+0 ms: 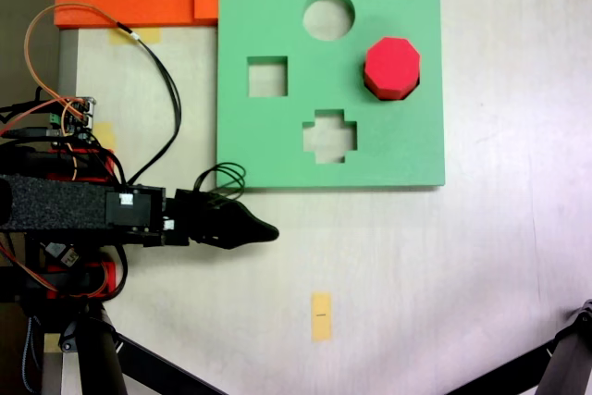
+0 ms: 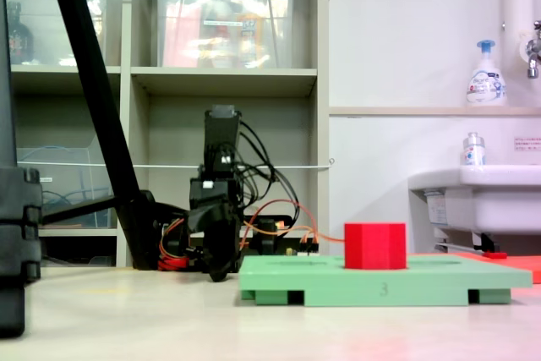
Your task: Put the octagonal pillar block into the corresponding hole
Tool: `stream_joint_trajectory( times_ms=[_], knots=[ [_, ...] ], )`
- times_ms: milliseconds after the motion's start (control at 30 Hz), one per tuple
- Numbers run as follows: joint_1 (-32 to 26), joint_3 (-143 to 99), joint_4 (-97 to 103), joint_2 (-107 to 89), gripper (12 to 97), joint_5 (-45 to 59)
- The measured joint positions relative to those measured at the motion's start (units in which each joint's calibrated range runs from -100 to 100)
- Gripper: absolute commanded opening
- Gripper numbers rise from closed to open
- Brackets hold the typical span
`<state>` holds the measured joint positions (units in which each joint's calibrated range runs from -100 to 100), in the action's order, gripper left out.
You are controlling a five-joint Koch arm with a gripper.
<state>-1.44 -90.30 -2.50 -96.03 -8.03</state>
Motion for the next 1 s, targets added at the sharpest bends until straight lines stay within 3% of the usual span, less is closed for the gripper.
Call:
stream_joint_trajectory(
  times_ms=[333, 1000],
  knots=[
    [-1.66, -6.27, 4.01, -3.69, 49.3, 2.83],
    [-1.66, -6.37, 4.41, -3.69, 49.4, 2.83]
  ],
)
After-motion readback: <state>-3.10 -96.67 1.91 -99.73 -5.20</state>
